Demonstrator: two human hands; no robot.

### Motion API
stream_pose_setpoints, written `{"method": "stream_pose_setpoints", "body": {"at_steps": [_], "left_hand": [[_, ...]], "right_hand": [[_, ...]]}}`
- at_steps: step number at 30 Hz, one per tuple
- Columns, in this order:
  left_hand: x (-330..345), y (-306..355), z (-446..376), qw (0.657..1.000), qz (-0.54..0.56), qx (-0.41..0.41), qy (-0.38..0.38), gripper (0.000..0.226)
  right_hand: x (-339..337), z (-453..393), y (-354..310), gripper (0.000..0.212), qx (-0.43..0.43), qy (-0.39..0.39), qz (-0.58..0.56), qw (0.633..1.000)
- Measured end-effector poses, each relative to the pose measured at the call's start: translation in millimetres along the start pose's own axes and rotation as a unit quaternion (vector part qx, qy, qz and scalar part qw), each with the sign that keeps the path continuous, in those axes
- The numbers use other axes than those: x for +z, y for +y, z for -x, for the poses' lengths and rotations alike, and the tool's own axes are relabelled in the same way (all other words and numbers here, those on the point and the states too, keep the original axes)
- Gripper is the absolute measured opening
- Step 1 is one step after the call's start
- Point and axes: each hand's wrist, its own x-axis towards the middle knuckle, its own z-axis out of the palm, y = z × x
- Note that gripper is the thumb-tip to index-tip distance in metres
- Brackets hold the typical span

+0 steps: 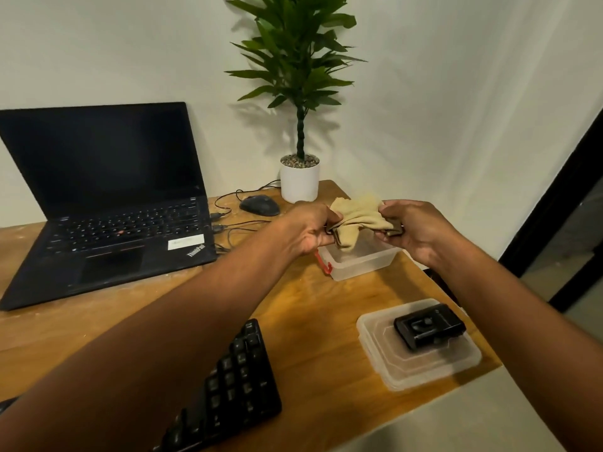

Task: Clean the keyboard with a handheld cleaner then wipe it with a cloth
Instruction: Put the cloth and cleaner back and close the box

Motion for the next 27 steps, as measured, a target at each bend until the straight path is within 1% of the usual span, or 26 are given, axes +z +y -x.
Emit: {"method": "stream_pose_setpoints", "body": {"at_steps": [5,8,10,13,15,17,20,22,24,27], "left_hand": [[10,-3,-23,0.999,-0.044,0.012,0.028,0.019],[15,-4,-29,0.994,-0.096,0.028,0.05,0.02],[17,-4,-31,0.983,-0.153,0.053,0.089,0.023],[16,-6,-39,0.954,-0.248,0.088,0.146,0.026],[16,-7,-36,0.934,-0.299,0.096,0.171,0.03],[17,-7,-33,0.914,-0.35,0.102,0.178,0.032],[20,-8,-27,0.889,-0.407,0.117,0.177,0.034],[21,-9,-26,0.87,-0.443,0.13,0.173,0.033],[24,-9,-23,0.846,-0.483,0.146,0.171,0.029],[28,-9,-20,0.803,-0.549,0.165,0.166,0.022]], "right_hand": [[-5,-27,-1,0.01,-0.001,0.014,0.07,0.997],[-7,-36,-1,0.012,0.008,0.01,0.126,0.992],[-7,-39,-2,0.011,0.013,0.002,0.158,0.987],[-5,-42,-3,0.008,0.022,-0.008,0.206,0.978],[-2,-43,-4,0.013,0.031,-0.017,0.248,0.968],[3,-43,-3,0.012,0.035,-0.025,0.295,0.955],[9,-42,-2,0.003,0.033,-0.035,0.369,0.928],[13,-47,-1,0.005,0.031,-0.02,0.4,0.916],[18,-54,0,0.007,0.013,0.004,0.453,0.891],[24,-57,2,0.015,-0.011,0.018,0.545,0.838]]}}
